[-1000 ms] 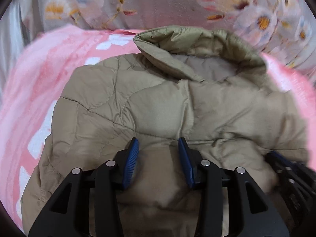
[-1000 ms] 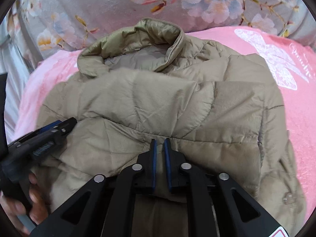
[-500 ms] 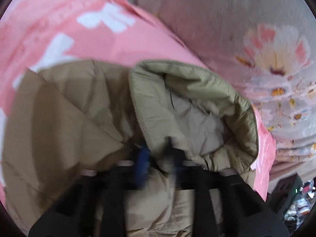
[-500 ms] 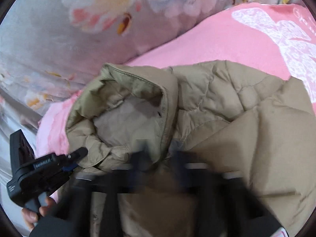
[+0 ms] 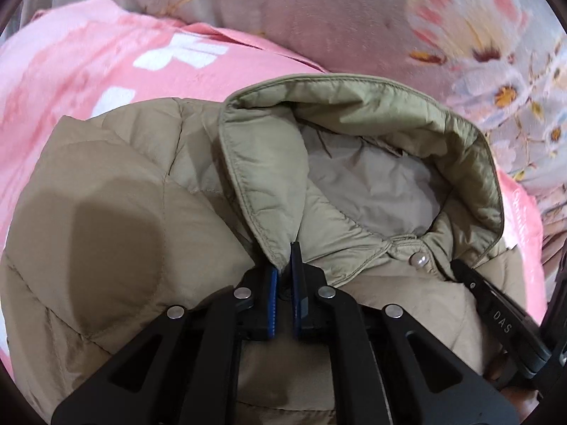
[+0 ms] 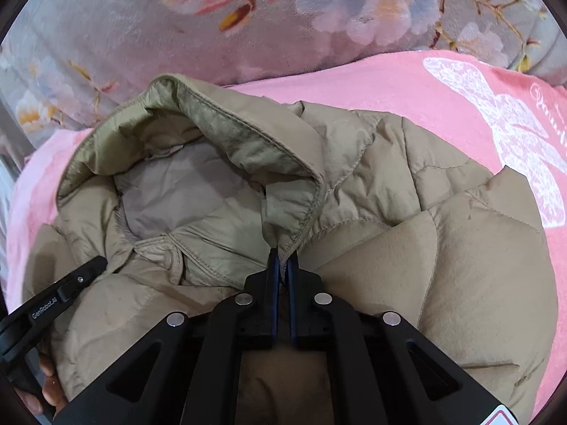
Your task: Fold large clothes
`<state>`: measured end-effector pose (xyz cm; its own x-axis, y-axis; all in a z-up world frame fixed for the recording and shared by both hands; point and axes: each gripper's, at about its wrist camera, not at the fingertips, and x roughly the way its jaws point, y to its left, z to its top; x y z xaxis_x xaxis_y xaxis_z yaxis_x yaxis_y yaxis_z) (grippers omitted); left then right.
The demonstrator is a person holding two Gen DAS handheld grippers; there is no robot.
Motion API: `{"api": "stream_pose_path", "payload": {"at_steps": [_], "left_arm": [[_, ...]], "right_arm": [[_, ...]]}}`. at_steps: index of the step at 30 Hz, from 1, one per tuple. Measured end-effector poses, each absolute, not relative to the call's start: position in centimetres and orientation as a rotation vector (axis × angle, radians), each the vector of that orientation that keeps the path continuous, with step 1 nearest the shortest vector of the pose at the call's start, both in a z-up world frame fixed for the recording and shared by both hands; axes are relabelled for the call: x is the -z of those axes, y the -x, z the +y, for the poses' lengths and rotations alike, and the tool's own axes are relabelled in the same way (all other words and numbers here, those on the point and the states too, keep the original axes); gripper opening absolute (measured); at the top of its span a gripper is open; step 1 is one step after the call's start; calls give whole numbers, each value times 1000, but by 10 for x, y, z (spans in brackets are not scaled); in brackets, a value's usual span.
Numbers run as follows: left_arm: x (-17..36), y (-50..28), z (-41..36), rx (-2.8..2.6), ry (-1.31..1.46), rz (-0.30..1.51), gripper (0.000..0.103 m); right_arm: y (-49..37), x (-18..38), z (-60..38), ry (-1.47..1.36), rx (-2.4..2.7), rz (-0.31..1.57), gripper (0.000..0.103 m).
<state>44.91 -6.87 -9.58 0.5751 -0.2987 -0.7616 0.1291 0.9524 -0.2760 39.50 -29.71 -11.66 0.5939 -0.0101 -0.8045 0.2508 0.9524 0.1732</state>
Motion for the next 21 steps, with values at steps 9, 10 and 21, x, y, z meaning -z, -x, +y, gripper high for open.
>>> {"api": "stream_pose_path", "payload": {"at_steps": [9,10,21], "left_arm": [[69,-427,-48,301,164,929,7],[58,-425,-40,303,172,920,7],[13,-558,-40,280,556,1022,22]], "right_arm": [[-362,89,-321,-335,120,961,5],[-356,77,-327,-337,137,932,6],[-475,30,-329,-468,192,802,14]]}}
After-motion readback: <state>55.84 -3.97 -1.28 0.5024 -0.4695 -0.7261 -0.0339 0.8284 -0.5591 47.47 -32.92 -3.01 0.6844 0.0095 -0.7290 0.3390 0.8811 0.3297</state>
